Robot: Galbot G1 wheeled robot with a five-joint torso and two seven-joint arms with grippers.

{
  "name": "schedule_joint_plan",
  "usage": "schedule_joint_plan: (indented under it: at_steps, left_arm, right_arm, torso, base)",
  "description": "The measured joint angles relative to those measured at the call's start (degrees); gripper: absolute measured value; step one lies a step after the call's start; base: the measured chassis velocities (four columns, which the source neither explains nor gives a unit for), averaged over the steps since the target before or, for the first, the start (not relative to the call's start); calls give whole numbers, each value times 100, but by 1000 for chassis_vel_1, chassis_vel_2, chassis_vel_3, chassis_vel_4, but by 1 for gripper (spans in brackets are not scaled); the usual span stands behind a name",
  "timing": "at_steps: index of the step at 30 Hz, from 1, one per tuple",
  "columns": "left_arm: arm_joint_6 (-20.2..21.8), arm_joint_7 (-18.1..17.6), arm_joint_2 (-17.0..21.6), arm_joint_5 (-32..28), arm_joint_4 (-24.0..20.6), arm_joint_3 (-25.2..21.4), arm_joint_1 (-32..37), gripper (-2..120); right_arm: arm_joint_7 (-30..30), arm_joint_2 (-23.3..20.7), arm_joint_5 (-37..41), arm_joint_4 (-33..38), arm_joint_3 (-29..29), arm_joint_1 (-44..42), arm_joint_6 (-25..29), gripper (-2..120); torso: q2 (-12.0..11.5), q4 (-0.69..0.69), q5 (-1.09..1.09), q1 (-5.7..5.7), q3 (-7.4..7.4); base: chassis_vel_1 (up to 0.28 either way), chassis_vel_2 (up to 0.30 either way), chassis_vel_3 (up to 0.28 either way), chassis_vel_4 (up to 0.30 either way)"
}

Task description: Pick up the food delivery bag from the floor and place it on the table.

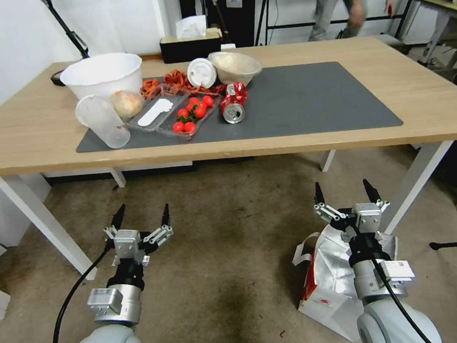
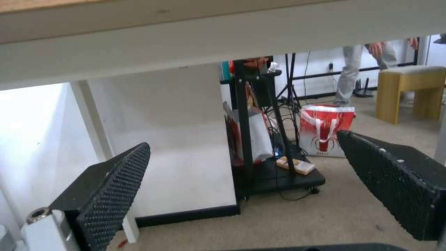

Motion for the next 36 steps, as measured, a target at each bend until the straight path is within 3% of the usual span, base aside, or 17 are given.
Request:
schedule_joint_plan:
  at_steps: [36]
  left_arm:
    - [86, 96, 13, 56, -38, 13, 20, 100]
  right_arm:
    - [-8, 25, -86, 14, 35, -18, 1, 100]
  torso:
    - [-807, 0, 0, -260, -547]
  base:
    - [0, 0, 0, 0]
